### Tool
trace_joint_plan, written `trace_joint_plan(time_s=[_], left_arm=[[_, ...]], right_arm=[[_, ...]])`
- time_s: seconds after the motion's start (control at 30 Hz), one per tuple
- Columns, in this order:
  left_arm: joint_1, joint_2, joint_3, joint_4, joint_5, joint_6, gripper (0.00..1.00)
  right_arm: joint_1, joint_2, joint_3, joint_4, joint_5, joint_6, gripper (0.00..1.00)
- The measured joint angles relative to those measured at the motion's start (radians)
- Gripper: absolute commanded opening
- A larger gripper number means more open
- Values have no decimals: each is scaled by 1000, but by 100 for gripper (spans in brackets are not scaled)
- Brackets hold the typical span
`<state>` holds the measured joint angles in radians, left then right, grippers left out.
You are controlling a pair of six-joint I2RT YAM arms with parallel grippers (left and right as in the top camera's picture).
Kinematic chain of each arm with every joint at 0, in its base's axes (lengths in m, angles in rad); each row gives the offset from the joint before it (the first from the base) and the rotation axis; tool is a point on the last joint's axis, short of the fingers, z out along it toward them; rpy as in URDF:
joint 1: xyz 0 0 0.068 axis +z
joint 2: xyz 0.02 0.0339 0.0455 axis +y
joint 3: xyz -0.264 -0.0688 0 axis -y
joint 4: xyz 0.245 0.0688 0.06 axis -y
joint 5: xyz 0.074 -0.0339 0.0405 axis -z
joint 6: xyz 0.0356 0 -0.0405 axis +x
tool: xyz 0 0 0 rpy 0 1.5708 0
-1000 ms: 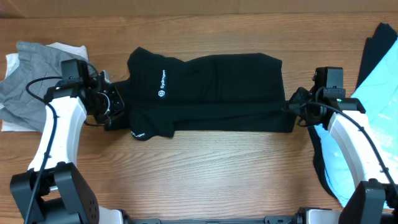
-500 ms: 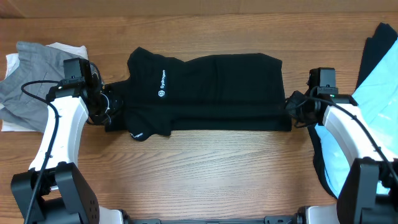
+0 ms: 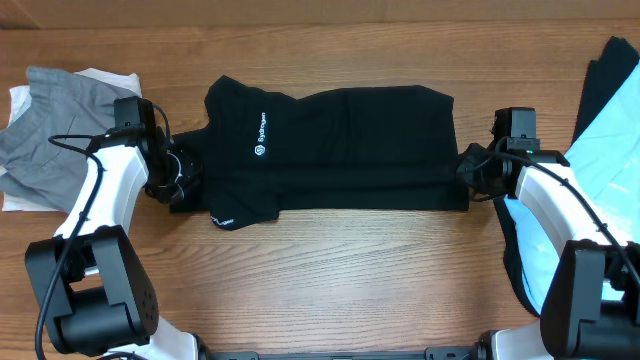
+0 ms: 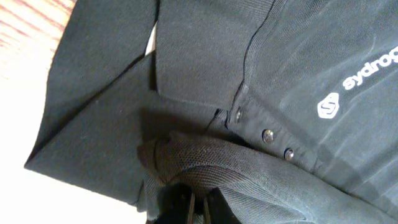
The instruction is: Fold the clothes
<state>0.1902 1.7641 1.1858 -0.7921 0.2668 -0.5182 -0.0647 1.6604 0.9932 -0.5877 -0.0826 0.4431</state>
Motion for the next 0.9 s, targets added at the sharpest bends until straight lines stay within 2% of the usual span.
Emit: trace_joint_plan(time_s=[0.13, 0.17, 0.2, 0.27, 0.33, 0.43, 0.63, 0.77, 0.9], left_arm=[[0, 2, 0, 36, 18, 0, 8], [0, 2, 0, 43, 23, 0, 14], [0, 2, 0, 53, 32, 0, 25], [0, 2, 0, 76, 61, 11, 58], [0, 2, 0, 86, 111, 30, 71], [0, 2, 0, 65, 180, 72, 73], [-7, 2, 10, -53, 234, 180, 72], [-35, 2, 12, -93, 229, 247, 71], [-117, 0, 12, -103, 146, 271, 71]], right_arm=[[0, 0, 0, 25, -15, -8, 37], [0, 0, 0, 31, -27, -15, 41], [0, 0, 0, 37, -40, -24, 42], [0, 0, 1, 42, -60, -47, 44], [0, 0, 1, 36, -71, -59, 45], [0, 0, 2, 1, -79, -68, 45], [0, 0, 2, -138, -58, -77, 45], [0, 0, 2, -170, -43, -77, 45], [0, 0, 2, -202, -40, -78, 44]])
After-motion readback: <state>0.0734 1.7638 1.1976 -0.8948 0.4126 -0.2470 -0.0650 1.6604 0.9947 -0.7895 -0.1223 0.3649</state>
